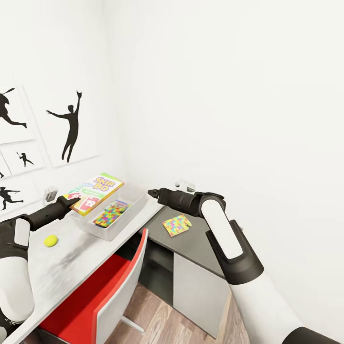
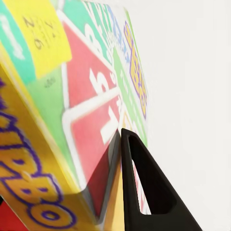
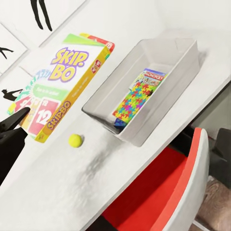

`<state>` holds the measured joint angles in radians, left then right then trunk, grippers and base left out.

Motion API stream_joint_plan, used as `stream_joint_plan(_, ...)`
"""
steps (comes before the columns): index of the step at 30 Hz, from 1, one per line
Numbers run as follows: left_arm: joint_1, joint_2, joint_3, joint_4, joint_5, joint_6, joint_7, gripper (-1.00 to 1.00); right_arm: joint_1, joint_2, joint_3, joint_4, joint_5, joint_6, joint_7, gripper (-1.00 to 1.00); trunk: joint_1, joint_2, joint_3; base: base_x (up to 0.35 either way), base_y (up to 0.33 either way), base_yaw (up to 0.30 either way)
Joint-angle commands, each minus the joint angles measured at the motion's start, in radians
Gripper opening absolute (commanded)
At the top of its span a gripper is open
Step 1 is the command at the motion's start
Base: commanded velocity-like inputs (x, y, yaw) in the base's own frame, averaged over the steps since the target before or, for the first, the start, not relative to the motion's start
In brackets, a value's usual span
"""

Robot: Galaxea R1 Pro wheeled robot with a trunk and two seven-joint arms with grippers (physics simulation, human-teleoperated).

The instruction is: Put all the toys in the child's room - the three board games (two on the bed and one on the table), the two jigsaw puzzles on the table, and the tennis ball on the table - inside the toy box on the table in the child's room.

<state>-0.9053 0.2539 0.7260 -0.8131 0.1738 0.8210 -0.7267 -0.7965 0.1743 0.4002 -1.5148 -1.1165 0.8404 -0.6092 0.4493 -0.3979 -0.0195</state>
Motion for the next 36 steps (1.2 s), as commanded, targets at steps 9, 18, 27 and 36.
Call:
stream_joint_plan(9, -0.001, 0.0, 0.003, 0.0, 0.0, 0.004, -0.002, -1.0, -0.001, 0.0, -0.001, 0.0, -0.007, -0.029, -0.012, 1.0, 0.001, -0.002, -0.002, 0.071, -0.089, 0.0)
stream_joint_plan(18, -0.001, 0.002, 0.003, 0.0, 0.0, 0.004, -0.002, -1.0, -0.001, 0.0, 0.026, 0.002, -0.007, -0.06, -0.019, 1.0, 0.001, -0.002, -0.002, 0.068, -0.053, 0.0)
stream_joint_plan(27, -0.001, 0.002, 0.003, 0.0, 0.001, 0.004, -0.002, -1.0, -0.001, 0.0, 0.028, 0.001, -0.005, -0.062, -0.02, 1.0, 0.001, -0.002, -0.002, 0.153, -0.105, 0.0)
stream_joint_plan(36, -0.001, 0.001, 0.003, 0.0, 0.0, 0.004, -0.001, -1.0, -0.001, 0.0, 0.03, 0.001, -0.005, -0.064, -0.02, 1.0, 0.001, -0.002, -0.001, 0.146, -0.049, 0.132)
